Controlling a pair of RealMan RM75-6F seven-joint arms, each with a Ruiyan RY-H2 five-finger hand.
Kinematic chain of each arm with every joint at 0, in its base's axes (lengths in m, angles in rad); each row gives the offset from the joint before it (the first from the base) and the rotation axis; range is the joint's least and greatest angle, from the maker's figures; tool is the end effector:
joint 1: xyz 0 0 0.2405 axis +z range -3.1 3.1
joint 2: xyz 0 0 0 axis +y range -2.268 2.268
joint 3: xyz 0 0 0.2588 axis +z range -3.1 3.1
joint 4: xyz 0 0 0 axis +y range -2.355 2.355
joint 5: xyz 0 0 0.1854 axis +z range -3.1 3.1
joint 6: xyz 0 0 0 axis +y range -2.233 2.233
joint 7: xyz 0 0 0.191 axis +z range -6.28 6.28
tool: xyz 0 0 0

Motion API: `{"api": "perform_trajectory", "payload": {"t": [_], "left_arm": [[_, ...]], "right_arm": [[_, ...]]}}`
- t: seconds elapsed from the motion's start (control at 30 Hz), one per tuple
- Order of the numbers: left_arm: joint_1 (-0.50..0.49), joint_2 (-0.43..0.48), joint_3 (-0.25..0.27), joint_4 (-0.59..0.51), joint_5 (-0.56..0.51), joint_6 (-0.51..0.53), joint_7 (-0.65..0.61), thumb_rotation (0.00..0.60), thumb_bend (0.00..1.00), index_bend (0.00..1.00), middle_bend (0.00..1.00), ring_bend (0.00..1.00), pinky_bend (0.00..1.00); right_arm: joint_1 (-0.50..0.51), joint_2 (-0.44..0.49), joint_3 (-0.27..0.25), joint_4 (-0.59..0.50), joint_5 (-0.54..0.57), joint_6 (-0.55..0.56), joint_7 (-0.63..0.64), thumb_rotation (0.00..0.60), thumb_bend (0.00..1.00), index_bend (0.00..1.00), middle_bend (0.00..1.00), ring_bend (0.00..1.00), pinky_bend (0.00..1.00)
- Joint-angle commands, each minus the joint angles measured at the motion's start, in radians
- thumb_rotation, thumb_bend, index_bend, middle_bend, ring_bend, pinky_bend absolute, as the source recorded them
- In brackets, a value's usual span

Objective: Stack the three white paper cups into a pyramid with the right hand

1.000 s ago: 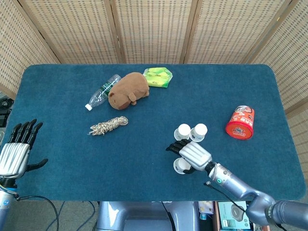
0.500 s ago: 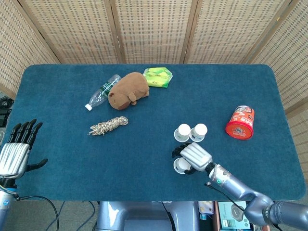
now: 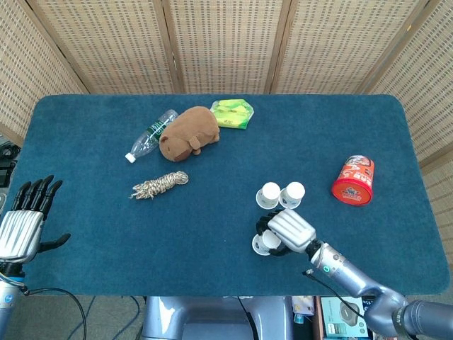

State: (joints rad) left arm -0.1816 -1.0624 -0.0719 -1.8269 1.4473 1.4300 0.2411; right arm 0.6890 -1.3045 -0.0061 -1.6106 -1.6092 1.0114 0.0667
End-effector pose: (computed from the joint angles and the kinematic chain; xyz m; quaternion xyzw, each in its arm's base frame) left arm -0.2534 0.2523 0.1791 -0.6297 -0.3538 -0.3759 0.5805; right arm -0.1362 -0.3195 0.0268 0.8078 -0.3349 0.4021 0.2714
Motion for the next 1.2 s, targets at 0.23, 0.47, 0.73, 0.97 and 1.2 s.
{"api": "perform_trajectory", "payload": {"t": [0.23, 0.47, 0.73, 0.97, 1.2], "left_arm": [[0.004, 0.003, 0.003, -0.011, 0.014, 0.012, 0.008, 0.600, 0.14, 0.00, 0.00, 0.00, 0.00], [0.007, 0.006, 0.003, -0.013, 0.016, 0.017, 0.006, 0.600, 0.14, 0.00, 0.00, 0.00, 0.00], [0.003, 0.000, -0.001, -0.009, 0.000, 0.007, 0.015, 0.600, 0.14, 0.00, 0.00, 0.00, 0.00], [0.000, -0.003, -0.003, -0.005, -0.006, 0.001, 0.018, 0.600, 0.14, 0.00, 0.00, 0.00, 0.00], [0.002, 0.003, -0.004, -0.007, -0.007, 0.004, 0.007, 0.600, 0.14, 0.00, 0.00, 0.00, 0.00]], "right_arm": [[0.019, 0.174, 0.191, -0.149, 0.223, 0.020, -0.013, 0.600, 0.36, 0.50, 0.57, 0.49, 0.51], [0.066, 0.185, 0.236, -0.144, 0.408, -0.071, -0.116, 0.600, 0.37, 0.50, 0.57, 0.49, 0.51], [0.114, 0.129, 0.235, -0.088, 0.493, -0.127, -0.198, 0.600, 0.37, 0.50, 0.57, 0.49, 0.51], [0.159, 0.084, 0.228, -0.047, 0.555, -0.138, -0.324, 0.600, 0.37, 0.50, 0.57, 0.49, 0.51], [0.188, 0.077, 0.209, -0.039, 0.592, -0.139, -0.433, 0.600, 0.37, 0.50, 0.57, 0.49, 0.51]]}}
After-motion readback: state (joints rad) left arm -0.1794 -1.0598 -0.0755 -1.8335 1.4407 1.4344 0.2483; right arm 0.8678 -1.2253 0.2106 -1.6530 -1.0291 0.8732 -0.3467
